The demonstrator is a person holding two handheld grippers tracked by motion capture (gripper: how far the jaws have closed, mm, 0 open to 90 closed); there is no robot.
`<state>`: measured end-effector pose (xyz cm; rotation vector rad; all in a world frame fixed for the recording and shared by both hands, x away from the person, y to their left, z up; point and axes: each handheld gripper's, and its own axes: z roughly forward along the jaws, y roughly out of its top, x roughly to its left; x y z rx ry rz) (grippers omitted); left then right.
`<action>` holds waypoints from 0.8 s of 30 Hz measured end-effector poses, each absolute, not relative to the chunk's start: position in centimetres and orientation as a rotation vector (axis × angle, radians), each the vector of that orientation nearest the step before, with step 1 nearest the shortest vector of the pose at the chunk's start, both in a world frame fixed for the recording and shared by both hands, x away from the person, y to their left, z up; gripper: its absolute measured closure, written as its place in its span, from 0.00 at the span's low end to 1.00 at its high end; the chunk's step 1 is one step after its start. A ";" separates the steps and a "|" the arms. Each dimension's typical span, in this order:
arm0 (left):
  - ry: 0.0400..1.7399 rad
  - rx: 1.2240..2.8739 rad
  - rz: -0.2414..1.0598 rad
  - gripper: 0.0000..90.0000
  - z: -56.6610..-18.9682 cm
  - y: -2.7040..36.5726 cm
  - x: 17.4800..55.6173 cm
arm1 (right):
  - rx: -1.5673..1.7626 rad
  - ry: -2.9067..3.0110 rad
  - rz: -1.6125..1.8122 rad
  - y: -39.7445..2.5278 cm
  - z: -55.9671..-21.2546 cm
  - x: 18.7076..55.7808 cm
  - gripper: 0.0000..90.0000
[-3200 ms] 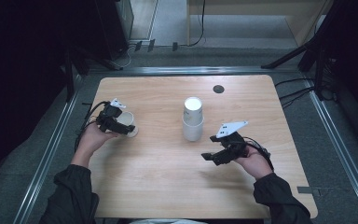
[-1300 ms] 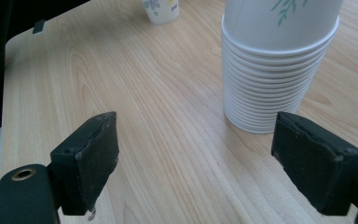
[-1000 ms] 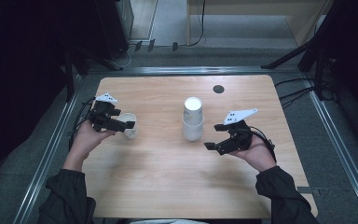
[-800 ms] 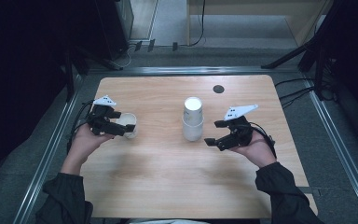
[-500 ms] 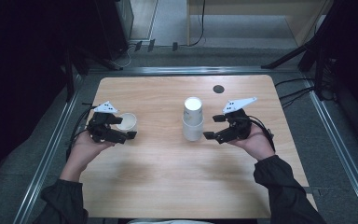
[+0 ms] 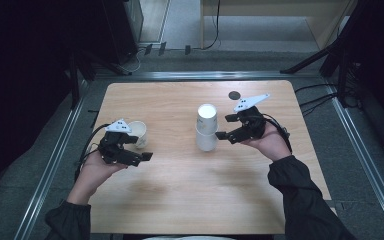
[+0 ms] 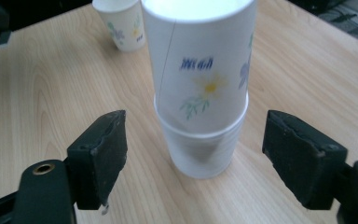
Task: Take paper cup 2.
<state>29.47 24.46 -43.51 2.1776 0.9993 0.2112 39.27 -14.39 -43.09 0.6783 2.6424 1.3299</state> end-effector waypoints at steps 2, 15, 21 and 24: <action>1.006 2.187 0.225 0.15 -43.8 24.1 29.1 | 0.669 2.658 1.307 -13.9 -42.7 39.8 0.25; 0.976 2.213 0.182 0.15 -44.5 23.0 27.7 | 0.641 2.731 1.114 -10.8 -40.5 41.4 0.27; 0.951 2.242 0.142 0.15 -45.0 22.3 27.5 | 0.623 2.785 1.035 -9.3 -39.7 42.3 0.27; 0.935 2.254 0.128 0.16 -45.2 21.8 27.5 | 0.600 2.809 0.965 -8.2 -39.5 42.6 0.27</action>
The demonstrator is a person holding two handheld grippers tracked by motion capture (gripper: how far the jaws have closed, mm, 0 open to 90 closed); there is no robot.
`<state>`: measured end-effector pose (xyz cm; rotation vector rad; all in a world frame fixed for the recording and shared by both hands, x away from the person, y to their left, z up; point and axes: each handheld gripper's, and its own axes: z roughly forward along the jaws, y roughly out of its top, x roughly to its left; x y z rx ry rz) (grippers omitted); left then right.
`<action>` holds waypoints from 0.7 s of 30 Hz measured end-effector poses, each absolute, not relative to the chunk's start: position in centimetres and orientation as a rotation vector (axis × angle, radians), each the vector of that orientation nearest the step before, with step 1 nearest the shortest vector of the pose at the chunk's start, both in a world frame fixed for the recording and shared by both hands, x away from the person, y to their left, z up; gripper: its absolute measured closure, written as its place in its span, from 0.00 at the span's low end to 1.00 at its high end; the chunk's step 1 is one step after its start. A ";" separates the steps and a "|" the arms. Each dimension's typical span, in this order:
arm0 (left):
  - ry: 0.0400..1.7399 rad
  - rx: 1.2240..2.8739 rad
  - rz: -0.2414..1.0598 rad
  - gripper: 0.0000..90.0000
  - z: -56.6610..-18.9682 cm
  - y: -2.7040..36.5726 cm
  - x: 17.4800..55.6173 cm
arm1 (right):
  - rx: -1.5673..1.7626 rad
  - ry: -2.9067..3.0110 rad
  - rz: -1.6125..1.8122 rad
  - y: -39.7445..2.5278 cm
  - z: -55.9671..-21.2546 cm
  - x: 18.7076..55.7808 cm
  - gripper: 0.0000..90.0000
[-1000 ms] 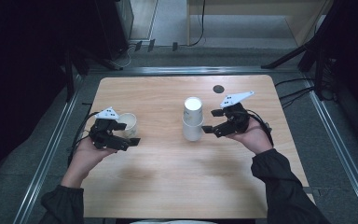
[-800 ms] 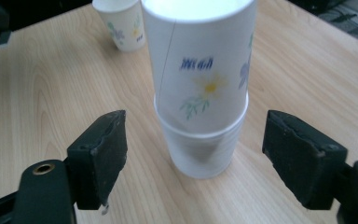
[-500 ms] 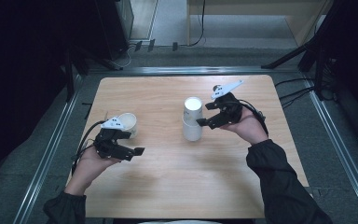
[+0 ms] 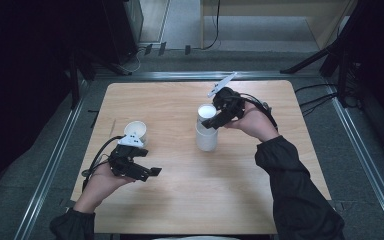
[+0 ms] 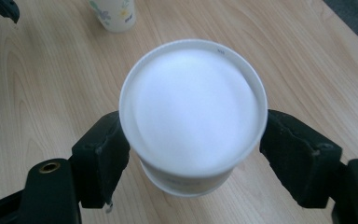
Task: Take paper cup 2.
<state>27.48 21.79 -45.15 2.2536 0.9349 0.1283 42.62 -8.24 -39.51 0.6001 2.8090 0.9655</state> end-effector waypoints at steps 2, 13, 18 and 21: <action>0.920 2.266 0.116 0.15 -45.2 21.5 27.5 | 0.585 2.825 0.955 -7.7 -39.4 42.9 0.27; 0.880 2.294 0.098 0.16 -45.6 20.5 27.3 | 0.573 2.817 0.913 -6.7 -38.5 42.8 0.36; 0.860 2.303 0.097 0.16 -45.5 20.3 27.2 | 0.586 2.814 0.903 -6.7 -38.4 42.8 0.37; 0.857 2.300 0.096 0.16 -45.5 20.3 27.1 | 0.580 2.807 0.900 -6.6 -38.2 42.6 0.37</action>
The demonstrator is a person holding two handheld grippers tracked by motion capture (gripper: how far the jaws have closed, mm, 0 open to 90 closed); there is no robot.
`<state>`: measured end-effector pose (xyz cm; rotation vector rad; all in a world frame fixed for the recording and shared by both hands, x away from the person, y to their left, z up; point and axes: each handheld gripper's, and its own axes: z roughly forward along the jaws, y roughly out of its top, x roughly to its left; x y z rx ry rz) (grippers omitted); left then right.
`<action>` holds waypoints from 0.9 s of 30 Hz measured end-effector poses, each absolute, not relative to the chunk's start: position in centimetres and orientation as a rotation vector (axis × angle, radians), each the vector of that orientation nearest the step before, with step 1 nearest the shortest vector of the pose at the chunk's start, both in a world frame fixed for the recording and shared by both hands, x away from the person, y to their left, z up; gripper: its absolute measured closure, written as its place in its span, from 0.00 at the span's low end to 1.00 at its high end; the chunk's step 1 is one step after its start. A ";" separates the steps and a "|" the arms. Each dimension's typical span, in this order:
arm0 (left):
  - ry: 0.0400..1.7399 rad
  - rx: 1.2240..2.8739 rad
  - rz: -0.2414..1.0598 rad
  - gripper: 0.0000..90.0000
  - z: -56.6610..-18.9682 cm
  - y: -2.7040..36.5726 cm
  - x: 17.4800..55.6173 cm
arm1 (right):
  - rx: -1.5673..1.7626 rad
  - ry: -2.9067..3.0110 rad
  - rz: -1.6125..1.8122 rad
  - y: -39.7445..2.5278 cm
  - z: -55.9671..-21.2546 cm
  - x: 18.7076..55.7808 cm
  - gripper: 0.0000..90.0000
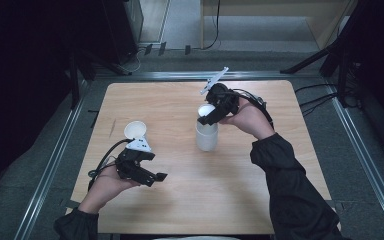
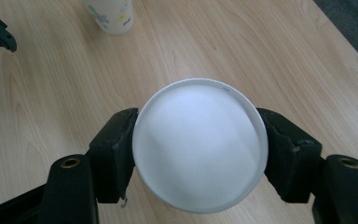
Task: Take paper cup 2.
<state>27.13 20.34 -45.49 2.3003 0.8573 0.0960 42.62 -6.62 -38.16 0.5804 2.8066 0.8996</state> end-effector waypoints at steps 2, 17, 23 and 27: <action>0.852 2.303 0.097 0.16 -45.5 20.3 27.2 | 0.579 2.802 0.901 -6.6 -38.1 42.6 0.37; 0.789 2.340 0.052 0.16 -46.0 18.7 27.7 | 0.602 2.781 0.949 -7.6 -37.6 42.2 0.39; 0.771 2.341 0.046 0.16 -46.0 18.2 27.7 | 0.607 2.778 0.935 -7.2 -37.3 42.1 0.39; 0.776 2.343 0.047 0.16 -46.1 18.3 27.8 | 0.613 2.769 0.951 -7.3 -36.7 42.0 0.39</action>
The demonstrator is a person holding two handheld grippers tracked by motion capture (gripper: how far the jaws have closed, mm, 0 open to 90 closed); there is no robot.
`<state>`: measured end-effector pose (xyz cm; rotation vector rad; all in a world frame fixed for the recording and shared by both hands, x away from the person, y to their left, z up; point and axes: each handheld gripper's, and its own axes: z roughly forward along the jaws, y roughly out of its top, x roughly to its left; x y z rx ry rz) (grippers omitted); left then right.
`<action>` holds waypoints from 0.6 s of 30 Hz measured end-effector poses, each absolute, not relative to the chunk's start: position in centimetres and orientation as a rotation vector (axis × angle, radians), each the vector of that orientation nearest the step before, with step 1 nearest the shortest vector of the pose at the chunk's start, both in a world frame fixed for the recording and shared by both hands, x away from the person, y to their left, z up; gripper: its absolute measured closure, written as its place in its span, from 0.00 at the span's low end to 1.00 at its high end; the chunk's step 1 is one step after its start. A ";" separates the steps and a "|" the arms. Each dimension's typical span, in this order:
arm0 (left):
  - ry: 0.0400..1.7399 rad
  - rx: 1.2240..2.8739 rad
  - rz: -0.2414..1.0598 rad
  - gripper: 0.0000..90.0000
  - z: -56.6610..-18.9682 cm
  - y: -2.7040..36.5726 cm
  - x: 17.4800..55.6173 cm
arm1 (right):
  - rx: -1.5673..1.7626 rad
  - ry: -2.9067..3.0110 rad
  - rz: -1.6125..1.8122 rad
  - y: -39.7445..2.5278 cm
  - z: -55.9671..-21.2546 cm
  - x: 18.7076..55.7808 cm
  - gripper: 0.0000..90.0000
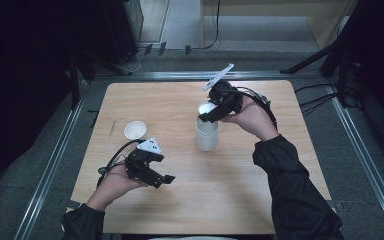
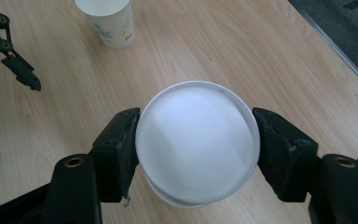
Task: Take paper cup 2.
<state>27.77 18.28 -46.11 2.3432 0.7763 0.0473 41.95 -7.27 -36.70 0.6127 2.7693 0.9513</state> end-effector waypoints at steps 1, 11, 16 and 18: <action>0.776 2.343 0.047 0.16 -46.1 18.3 27.8 | 0.614 2.765 0.963 -7.3 -36.5 41.9 0.39; 0.775 2.341 0.051 0.16 -46.1 18.3 27.8 | 0.594 2.729 1.010 -7.6 -34.8 41.3 0.39; 0.775 2.337 0.059 0.16 -46.0 18.5 27.8 | 0.573 2.700 1.051 -7.8 -33.5 40.8 0.39; 0.779 2.327 0.060 0.16 -45.9 18.6 27.8 | 0.562 2.692 1.060 -7.9 -33.1 40.6 0.39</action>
